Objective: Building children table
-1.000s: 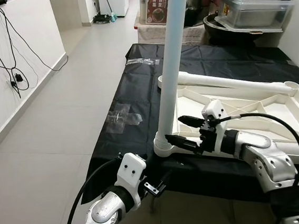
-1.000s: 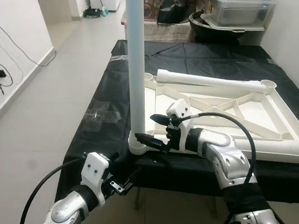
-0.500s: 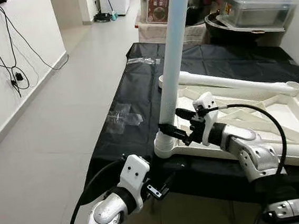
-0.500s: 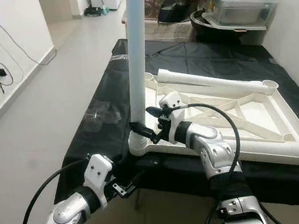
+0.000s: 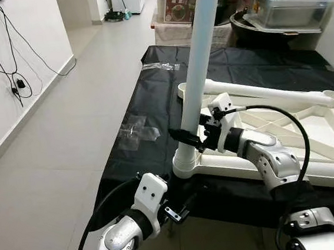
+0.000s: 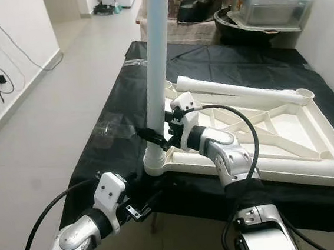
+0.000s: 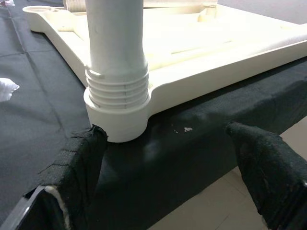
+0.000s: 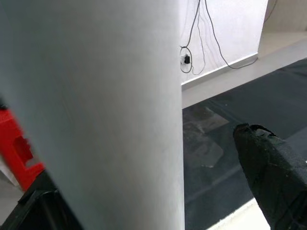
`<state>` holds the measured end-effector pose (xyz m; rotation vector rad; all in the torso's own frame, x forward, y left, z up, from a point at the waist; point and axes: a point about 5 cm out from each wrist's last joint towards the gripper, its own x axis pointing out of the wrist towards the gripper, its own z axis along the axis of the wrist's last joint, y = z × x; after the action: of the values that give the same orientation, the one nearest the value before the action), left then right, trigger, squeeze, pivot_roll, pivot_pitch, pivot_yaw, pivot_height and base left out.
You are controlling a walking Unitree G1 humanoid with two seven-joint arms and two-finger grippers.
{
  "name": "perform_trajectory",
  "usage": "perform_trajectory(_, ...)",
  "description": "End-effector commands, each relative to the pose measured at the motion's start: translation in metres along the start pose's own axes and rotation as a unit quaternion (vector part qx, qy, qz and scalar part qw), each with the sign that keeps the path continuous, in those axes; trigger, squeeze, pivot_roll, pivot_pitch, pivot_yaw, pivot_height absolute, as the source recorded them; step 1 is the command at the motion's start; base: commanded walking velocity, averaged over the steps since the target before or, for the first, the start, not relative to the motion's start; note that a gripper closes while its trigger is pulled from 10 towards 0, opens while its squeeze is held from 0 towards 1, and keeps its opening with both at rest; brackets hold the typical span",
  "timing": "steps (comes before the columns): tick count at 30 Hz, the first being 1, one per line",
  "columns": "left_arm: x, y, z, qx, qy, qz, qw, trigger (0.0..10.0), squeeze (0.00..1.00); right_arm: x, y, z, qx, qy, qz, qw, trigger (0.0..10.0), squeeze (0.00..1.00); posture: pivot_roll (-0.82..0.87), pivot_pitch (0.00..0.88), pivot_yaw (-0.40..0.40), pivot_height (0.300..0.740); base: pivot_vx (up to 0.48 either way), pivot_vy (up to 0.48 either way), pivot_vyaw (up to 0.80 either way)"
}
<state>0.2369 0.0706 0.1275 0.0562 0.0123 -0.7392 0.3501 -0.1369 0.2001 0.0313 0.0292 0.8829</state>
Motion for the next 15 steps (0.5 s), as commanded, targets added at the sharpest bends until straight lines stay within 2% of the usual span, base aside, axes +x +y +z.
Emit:
perform_trajectory(1, -0.0008, -0.0026, -0.0015, -0.002, 0.007, -0.004, 1.000, 10.0, 0.00, 0.0033, 0.0029, 0.0022, 0.001, -0.009, 0.016, 1.000, 10.0, 0.00, 0.11, 0.104, -0.099, 0.740, 0.000, 0.000, 0.00)
perform_trajectory(8, -0.0009, -0.0031, -0.0017, -0.001, 0.008, -0.006, 1.000, 10.0, 0.00, 0.0050, 0.0052, 0.0088, 0.001, -0.026, 0.034, 0.999, 10.0, 0.00, 0.11, 0.102, -0.099, 0.740, 0.000, 0.000, 0.00)
perform_trajectory(9, -0.0008, -0.0032, -0.0018, -0.001, 0.009, -0.007, 1.000, 10.0, 0.00, 0.0052, 0.0062, 0.0093, 0.000, -0.029, 0.040, 0.999, 8.2, 0.00, 0.11, 0.098, -0.099, 0.740, 0.000, 0.000, 0.00)
perform_trajectory(11, -0.0008, -0.0033, -0.0019, -0.001, 0.009, -0.007, 1.000, 10.0, 0.00, 0.0053, 0.0068, 0.0095, 0.000, -0.031, 0.043, 0.999, 8.2, 0.00, 0.11, 0.098, -0.099, 0.740, 0.000, 0.000, 0.00)
perform_trajectory(12, -0.0010, -0.0034, -0.0023, -0.001, 0.010, -0.008, 1.000, 10.0, 0.00, 0.0050, 0.0085, 0.0092, 0.001, -0.033, 0.052, 0.998, 0.0, 0.00, 0.12, 0.096, -0.098, 0.740, 0.000, 0.000, 0.00)
perform_trajectory(15, -0.0014, -0.0033, -0.0029, 0.000, 0.011, -0.009, 1.000, 10.0, 0.00, 0.0044, 0.0120, 0.0082, 0.001, -0.037, 0.065, 0.997, 0.0, 0.00, 0.12, 0.089, -0.097, 0.740, 0.000, 0.000, 0.00)
